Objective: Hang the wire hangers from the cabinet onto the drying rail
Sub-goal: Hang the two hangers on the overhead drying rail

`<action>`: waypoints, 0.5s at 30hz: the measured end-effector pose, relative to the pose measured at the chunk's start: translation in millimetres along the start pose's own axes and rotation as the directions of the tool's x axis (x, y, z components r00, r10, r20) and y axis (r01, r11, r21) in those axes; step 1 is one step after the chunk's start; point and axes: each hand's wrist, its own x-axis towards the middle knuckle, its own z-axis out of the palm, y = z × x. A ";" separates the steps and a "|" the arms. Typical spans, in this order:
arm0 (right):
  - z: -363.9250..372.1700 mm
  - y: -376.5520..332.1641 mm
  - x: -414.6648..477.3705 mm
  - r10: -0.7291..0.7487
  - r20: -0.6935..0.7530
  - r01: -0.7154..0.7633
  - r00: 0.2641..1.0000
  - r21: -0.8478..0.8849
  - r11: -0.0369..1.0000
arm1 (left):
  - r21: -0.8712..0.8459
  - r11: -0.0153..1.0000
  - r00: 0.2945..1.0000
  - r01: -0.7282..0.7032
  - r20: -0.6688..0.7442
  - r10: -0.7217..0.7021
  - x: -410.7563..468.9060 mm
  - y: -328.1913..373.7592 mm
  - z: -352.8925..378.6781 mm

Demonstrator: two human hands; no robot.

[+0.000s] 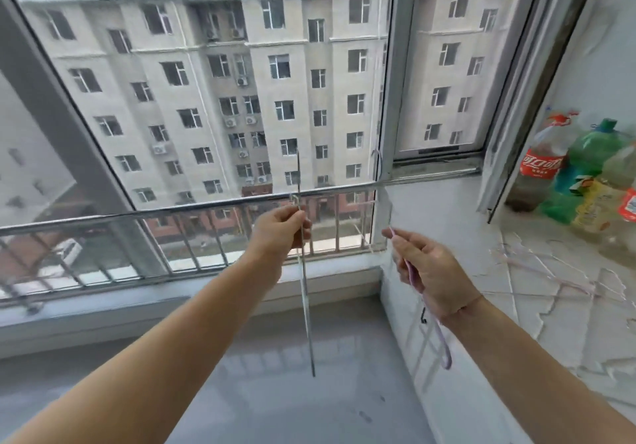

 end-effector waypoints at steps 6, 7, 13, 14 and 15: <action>124.4 -16.9 -17.8 -0.012 0.239 -0.010 0.971 0.090 0.996 | -0.003 1.000 0.982 -0.009 -0.189 0.008 -45.4 25.4 -132.3; 143.0 -18.4 -20.4 -0.024 0.279 -0.008 0.960 0.111 0.994 | -0.002 1.000 0.975 -0.011 -0.223 0.010 -53.7 29.9 -152.6; 245.7 -32.5 -25.9 -0.031 0.415 -0.014 0.909 0.104 0.995 | -0.035 0.999 0.917 -0.040 -0.399 0.023 -91.7 57.7 -257.7; 261.5 -37.2 -26.2 -0.027 0.433 -0.022 0.901 0.109 0.994 | -0.035 0.998 0.905 -0.046 -0.424 0.027 -95.5 62.5 -271.9; 276.1 -41.2 -25.4 -0.023 0.452 -0.030 0.892 0.111 0.993 | -0.031 0.998 0.894 -0.049 -0.447 0.030 -98.5 67.6 -285.0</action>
